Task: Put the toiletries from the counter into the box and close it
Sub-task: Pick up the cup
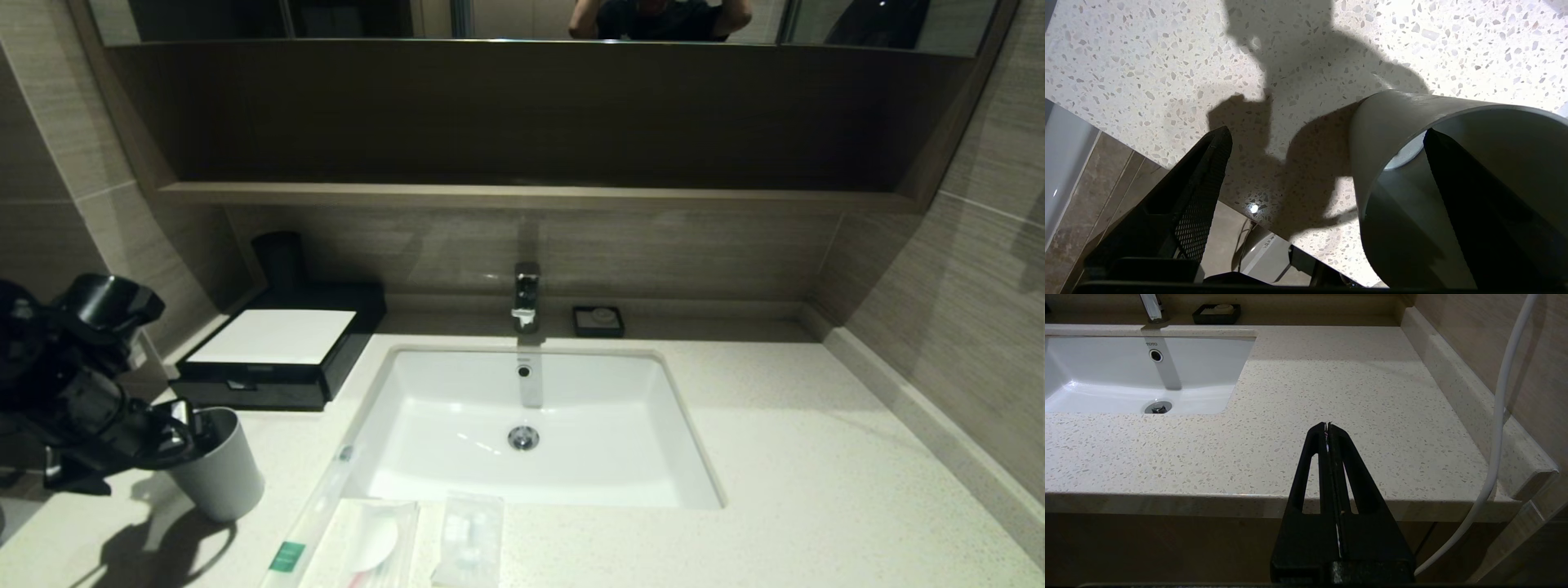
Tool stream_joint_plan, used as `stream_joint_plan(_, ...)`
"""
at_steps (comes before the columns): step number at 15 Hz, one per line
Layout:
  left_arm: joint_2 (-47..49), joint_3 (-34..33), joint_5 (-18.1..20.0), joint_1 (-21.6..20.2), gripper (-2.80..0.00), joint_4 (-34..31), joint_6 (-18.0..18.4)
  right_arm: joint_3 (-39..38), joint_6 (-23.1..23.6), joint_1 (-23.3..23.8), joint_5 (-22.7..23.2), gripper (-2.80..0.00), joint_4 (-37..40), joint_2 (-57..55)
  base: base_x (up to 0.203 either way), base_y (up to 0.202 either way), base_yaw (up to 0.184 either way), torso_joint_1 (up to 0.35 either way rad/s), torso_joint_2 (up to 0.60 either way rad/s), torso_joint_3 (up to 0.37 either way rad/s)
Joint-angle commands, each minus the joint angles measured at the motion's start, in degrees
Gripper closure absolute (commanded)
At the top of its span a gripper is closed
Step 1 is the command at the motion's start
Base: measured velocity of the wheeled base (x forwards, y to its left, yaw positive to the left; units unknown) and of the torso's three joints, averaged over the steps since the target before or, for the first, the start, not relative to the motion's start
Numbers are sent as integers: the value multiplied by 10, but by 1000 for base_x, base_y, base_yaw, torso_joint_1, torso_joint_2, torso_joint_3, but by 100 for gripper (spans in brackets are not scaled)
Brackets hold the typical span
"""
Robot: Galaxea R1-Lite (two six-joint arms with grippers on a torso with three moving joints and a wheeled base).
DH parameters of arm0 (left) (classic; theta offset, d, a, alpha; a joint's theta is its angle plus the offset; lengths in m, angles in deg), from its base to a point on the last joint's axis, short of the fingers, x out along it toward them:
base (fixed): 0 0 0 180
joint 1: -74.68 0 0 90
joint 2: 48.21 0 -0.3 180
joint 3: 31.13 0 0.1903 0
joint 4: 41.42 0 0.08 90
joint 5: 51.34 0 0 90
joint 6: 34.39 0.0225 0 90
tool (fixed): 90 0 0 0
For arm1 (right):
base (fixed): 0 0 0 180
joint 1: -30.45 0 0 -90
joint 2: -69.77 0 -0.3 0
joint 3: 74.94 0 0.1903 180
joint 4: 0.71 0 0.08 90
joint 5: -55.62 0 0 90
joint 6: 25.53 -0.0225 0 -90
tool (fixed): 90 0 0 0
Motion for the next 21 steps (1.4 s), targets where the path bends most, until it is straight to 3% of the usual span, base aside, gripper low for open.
stream_joint_plan(1,6,0,-1,1,-280,-3,-1,-1,0,0,0,0,0,0,0,0,0,0,0,0)
stream_joint_plan(2,7,-1,-1,0,0,-3,-1,-1,1,0,0,0,0,0,0,0,0,0,0,0)
stream_joint_plan(12,-21,1,-1,0,0,-4,-7,-1,0,0,0,0,0,0,0,0,0,0,0,0)
stream_joint_plan(21,-115,89,-2,0,0,-57,-11,-1,0,0,0,0,0,0,0,0,0,0,0,0)
